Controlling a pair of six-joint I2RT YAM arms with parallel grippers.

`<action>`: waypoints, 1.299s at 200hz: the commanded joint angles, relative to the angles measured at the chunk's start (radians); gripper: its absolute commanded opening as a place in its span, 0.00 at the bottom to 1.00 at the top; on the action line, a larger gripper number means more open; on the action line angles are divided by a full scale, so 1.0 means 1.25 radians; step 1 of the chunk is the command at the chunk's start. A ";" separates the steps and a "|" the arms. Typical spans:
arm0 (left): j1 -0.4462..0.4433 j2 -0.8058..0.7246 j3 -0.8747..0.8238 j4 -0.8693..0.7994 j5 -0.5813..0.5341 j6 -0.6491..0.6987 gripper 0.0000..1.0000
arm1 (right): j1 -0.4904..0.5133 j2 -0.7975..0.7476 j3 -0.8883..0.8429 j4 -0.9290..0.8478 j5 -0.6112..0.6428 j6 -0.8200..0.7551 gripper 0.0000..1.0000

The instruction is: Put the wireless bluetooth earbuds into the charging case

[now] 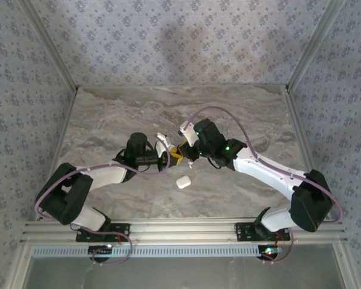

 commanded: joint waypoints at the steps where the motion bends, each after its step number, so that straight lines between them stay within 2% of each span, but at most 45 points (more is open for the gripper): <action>1: -0.009 -0.016 0.027 0.036 0.018 -0.006 0.13 | 0.005 0.008 0.026 -0.037 0.032 -0.026 0.20; 160: -0.017 -0.032 0.025 0.010 0.012 0.016 0.13 | -0.005 -0.003 0.045 -0.094 0.018 -0.090 0.20; 260: -0.016 -0.043 0.023 0.011 0.019 0.020 0.13 | -0.007 0.006 0.049 -0.126 0.045 -0.125 0.20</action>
